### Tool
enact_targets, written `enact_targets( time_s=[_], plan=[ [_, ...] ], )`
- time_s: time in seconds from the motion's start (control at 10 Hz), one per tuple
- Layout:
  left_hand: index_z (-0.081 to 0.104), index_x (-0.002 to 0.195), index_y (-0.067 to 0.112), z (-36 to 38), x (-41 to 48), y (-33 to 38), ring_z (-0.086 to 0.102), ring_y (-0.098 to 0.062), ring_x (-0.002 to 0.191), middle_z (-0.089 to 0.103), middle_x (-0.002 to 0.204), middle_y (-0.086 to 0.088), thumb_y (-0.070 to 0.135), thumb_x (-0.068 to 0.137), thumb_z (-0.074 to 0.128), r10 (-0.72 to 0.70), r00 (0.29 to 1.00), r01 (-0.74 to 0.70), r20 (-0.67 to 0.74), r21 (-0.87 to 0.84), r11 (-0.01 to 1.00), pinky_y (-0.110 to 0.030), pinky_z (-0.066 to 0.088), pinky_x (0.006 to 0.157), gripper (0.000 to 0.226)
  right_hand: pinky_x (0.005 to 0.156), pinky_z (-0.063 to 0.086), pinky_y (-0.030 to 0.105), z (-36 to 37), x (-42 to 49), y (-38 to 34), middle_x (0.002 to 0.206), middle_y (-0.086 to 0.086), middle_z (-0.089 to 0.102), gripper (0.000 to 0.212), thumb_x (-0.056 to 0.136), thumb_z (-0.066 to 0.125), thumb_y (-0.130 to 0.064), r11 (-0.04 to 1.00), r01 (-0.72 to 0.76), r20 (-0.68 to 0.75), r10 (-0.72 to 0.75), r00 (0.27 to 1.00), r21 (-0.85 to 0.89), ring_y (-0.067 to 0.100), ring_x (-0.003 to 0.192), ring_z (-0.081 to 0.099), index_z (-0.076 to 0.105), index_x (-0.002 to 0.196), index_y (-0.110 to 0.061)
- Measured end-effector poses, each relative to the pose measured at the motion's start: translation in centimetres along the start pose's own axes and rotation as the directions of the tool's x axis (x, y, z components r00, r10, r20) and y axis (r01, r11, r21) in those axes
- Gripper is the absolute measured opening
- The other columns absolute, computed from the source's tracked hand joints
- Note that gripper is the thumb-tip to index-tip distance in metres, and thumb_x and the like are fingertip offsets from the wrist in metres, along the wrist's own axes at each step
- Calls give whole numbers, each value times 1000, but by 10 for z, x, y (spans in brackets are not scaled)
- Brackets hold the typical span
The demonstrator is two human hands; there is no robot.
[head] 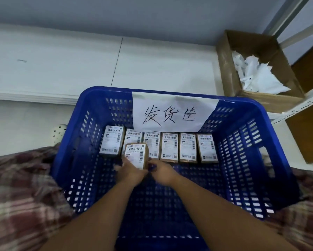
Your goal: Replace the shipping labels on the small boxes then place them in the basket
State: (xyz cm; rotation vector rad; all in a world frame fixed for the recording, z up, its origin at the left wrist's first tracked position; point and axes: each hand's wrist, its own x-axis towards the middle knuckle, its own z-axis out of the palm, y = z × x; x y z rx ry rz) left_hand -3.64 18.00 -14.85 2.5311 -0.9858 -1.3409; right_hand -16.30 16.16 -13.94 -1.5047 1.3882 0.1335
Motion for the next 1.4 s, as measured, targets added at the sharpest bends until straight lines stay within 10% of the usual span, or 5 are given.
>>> enact_targets(
  time_s=[0.2,0.8,1.1,1.3,1.4],
  plan=[
    [-17,147,22,9,28,-49,29,-42,130,4,147,-21,50,63,78,-205,977,195,52,152,969,-53,33,107,130,51,35,12,19,24,5,146,13,46,54,98,45,-14,994,-34,84,43,996,-105,14,82,57,32,151,-17],
    [-29,144,18,19,79,-92,24,-38,137,2,155,-22,43,81,68,-220,974,226,-51,191,955,-46,29,111,118,51,35,21,22,57,17,139,13,51,49,100,46,-20,973,-61,134,93,987,-224,16,74,52,35,148,-15],
    [-17,148,15,17,88,-97,11,-37,138,-10,153,-16,16,90,57,17,992,40,-125,437,899,-48,30,109,95,51,38,22,21,58,20,129,14,58,47,101,47,-20,978,-52,130,80,988,-201,7,61,47,37,146,-15],
    [21,141,6,11,77,-78,29,-38,125,14,142,-19,36,86,64,-11,968,73,-249,240,968,-46,37,98,75,50,35,20,5,44,26,130,13,57,45,101,48,-21,978,-86,75,102,992,-192,7,61,47,39,145,-17],
    [41,121,6,17,60,-59,38,-33,113,28,132,-18,25,91,53,190,937,-138,-295,187,973,-38,40,79,38,62,46,27,-2,34,26,133,11,55,43,100,47,-22,975,-108,29,115,993,-196,14,73,55,42,142,-19]
  ],
)
